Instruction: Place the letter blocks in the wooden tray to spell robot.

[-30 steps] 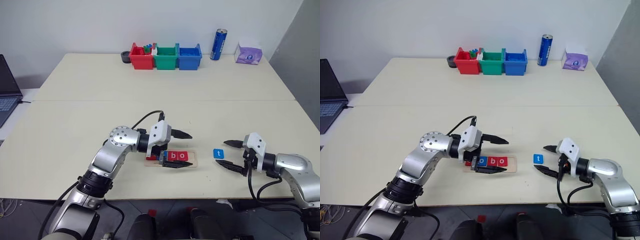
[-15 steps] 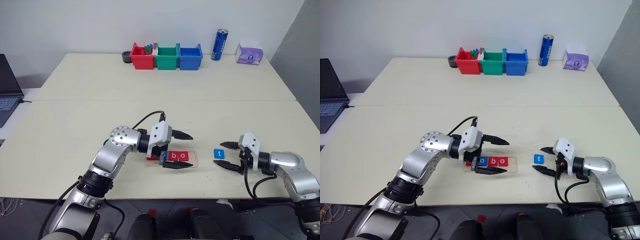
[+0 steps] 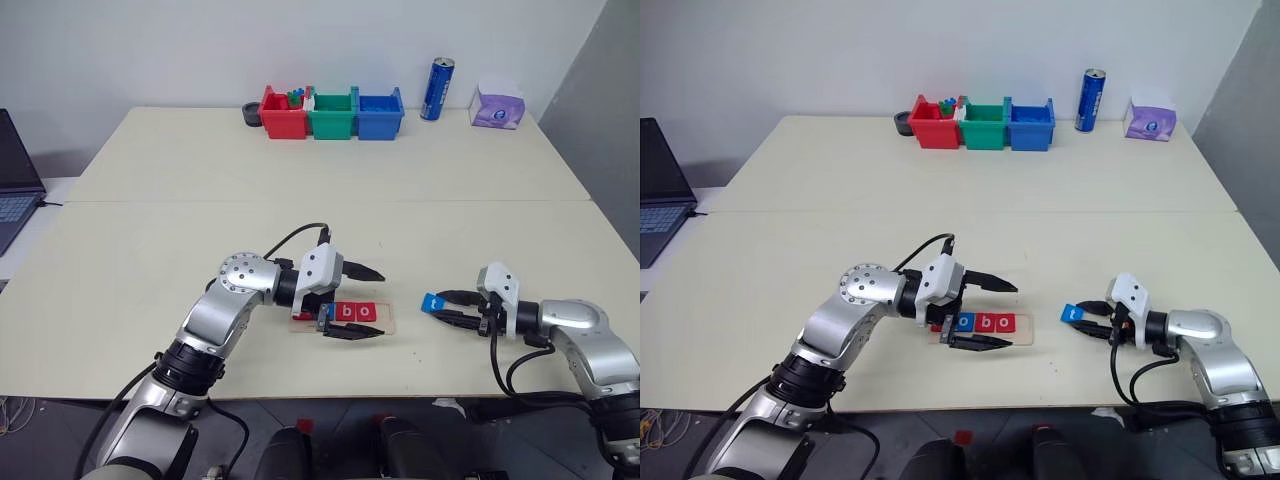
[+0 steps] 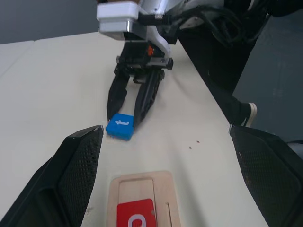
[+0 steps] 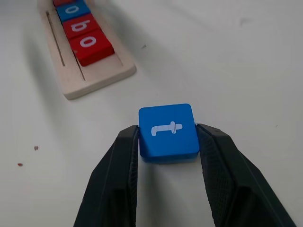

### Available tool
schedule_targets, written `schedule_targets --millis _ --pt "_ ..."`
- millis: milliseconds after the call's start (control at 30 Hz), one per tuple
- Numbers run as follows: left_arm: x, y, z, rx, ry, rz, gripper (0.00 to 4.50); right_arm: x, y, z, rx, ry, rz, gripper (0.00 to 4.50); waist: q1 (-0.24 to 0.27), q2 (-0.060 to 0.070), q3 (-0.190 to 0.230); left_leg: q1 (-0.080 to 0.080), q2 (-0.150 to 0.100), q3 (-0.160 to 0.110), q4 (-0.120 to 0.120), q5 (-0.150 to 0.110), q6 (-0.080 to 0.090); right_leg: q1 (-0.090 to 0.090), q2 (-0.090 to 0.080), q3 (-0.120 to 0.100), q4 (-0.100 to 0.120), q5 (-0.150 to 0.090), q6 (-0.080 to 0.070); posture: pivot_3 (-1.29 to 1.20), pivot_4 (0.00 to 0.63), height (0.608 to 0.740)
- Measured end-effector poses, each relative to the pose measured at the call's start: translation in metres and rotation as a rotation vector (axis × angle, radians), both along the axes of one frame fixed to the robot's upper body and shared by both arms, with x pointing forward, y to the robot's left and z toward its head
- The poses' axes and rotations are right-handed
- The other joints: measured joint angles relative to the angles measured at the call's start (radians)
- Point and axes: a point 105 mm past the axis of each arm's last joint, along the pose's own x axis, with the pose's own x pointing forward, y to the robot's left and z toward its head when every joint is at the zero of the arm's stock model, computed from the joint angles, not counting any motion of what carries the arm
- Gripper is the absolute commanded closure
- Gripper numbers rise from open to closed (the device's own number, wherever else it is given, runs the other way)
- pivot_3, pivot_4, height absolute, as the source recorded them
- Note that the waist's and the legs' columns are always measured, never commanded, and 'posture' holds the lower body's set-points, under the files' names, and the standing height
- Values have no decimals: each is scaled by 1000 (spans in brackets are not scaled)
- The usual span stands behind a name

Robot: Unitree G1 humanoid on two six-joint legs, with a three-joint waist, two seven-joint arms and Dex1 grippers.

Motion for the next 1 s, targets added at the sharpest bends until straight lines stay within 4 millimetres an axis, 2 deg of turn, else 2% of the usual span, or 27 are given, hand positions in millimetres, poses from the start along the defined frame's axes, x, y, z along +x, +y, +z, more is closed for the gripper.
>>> schedule_targets --millis 200,267,400,600,1000 --pt "-2 36 -4 58 3 43 0 -8 37 30 39 -49 131 3043 1 0 0 0 1 -1 0 0 0 0 0 0 0 0 0 0 150 740" --pt "-3 45 -5 73 1 54 0 -11 49 28 37 -42 171 3043 2 0 0 0 0 -1 0 0 0 0 0 -1 0 0 0 0 150 740" --pt "-4 57 -7 95 0 68 0 -13 58 14 -7 -19 204 3043 8 0 0 -1 -1 0 0 0 0 0 -2 -1 -1 0 0 0 150 740" --pt "-6 56 -8 90 5 70 0 -11 63 -2 -60 -4 227 3043 6 0 0 -1 0 0 0 0 0 0 -1 -1 0 0 0 0 150 740" --pt "-7 50 -4 66 -15 71 0 -4 59 -6 -106 -13 249 3043 5 0 0 -1 0 0 0 0 0 0 -1 -1 0 0 0 0 150 740"
